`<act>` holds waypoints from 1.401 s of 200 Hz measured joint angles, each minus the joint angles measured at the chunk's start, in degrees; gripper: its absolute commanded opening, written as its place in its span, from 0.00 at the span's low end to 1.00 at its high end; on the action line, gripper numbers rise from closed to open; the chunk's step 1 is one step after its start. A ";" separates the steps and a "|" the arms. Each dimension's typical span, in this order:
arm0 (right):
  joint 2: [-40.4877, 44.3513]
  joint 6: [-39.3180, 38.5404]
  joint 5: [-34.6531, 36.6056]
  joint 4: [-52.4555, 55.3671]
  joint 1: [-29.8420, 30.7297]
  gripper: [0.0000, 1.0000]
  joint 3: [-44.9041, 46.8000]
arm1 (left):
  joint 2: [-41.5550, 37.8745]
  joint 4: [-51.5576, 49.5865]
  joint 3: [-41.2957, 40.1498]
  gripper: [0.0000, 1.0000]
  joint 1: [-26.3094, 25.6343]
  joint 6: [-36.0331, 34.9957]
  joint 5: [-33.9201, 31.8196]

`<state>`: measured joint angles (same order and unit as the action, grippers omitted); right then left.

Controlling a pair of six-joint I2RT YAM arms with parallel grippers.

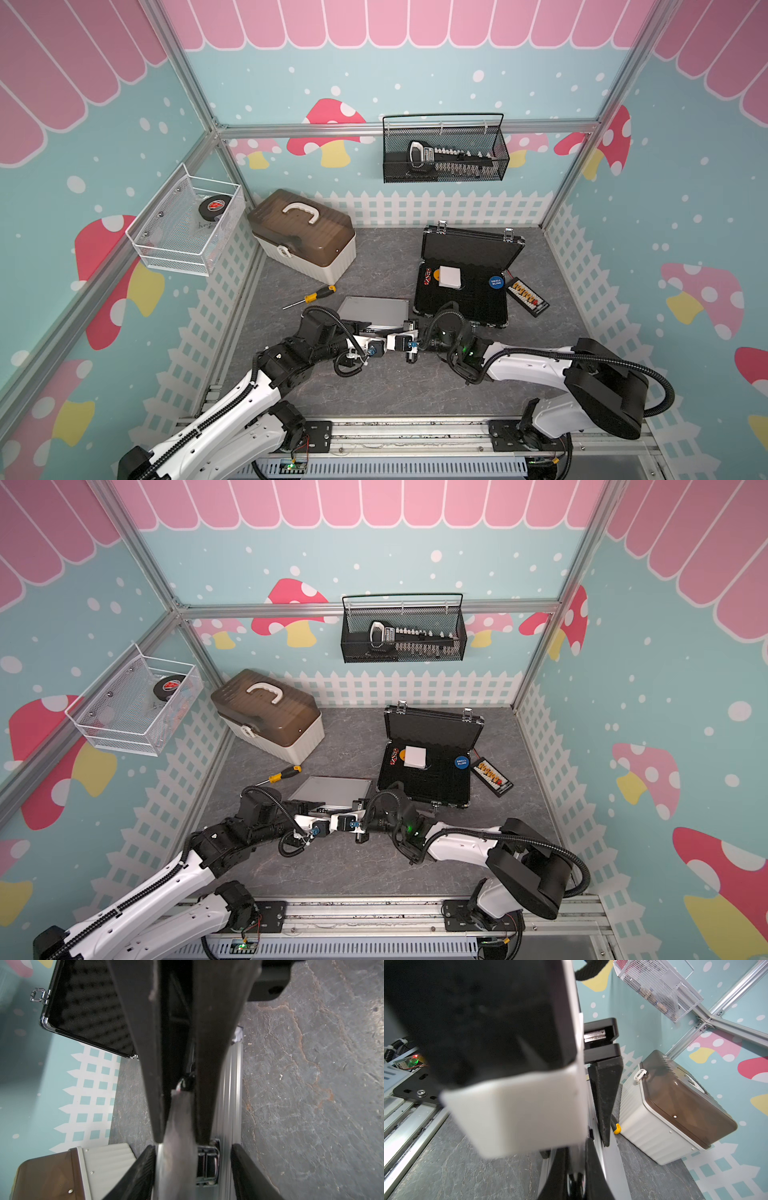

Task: Open the poker set cases
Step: Open the fastener on the poker set case.

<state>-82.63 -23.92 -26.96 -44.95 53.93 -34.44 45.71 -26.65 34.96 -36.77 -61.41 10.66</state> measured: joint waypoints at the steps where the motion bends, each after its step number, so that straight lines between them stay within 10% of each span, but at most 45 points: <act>1: 0.00 0.00 0.00 -0.02 0.00 0.00 0.00 | -0.02 0.00 -0.02 0.54 -0.02 -0.04 -0.02; 125: 0.00 3.32 1.22 -0.50 0.46 0.00 0.00 | -3.63 0.39 -1.73 0.39 -0.92 -2.54 -2.49; 176: 0.00 3.91 1.79 -0.50 0.50 0.00 0.00 | -3.63 0.37 -1.73 0.19 -0.98 -3.13 -2.49; 280: -1.18 4.52 2.93 0.81 0.87 0.00 0.20 | -0.24 -1.95 0.70 0.19 -1.11 -1.38 -0.04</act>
<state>-83.81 -19.40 -24.03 -44.14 54.81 -34.24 45.47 -28.60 35.66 -37.89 -62.78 10.61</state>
